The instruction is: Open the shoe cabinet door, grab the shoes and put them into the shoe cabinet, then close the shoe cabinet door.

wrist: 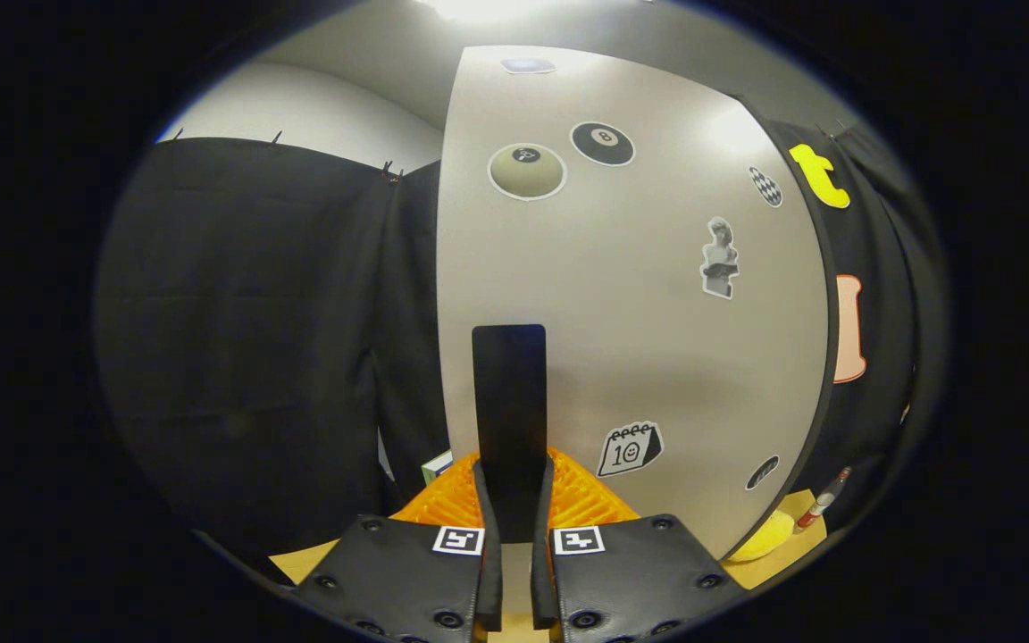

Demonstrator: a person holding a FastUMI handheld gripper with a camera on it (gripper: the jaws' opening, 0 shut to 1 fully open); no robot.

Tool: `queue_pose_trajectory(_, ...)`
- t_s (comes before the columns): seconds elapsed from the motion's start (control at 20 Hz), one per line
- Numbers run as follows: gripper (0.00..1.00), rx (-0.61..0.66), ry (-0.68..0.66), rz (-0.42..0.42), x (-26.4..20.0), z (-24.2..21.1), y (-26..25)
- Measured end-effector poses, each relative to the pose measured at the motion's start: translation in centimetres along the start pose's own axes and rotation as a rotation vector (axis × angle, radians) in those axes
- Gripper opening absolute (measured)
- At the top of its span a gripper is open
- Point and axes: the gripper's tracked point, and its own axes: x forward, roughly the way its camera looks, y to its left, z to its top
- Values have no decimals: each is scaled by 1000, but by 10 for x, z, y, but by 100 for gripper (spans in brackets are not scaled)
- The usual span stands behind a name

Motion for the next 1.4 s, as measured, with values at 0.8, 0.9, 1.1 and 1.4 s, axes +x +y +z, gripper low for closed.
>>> queue_pose_trajectory(0.8,14,20,17,-15,-52,-1,-25)
queue_pose_trajectory(0.9,14,14,18,-29,-57,-1,-30)
queue_pose_trajectory(1.1,14,30,17,-51,-67,-1,-38)
queue_pose_trajectory(1.4,14,33,6,-61,-79,-1,-49)
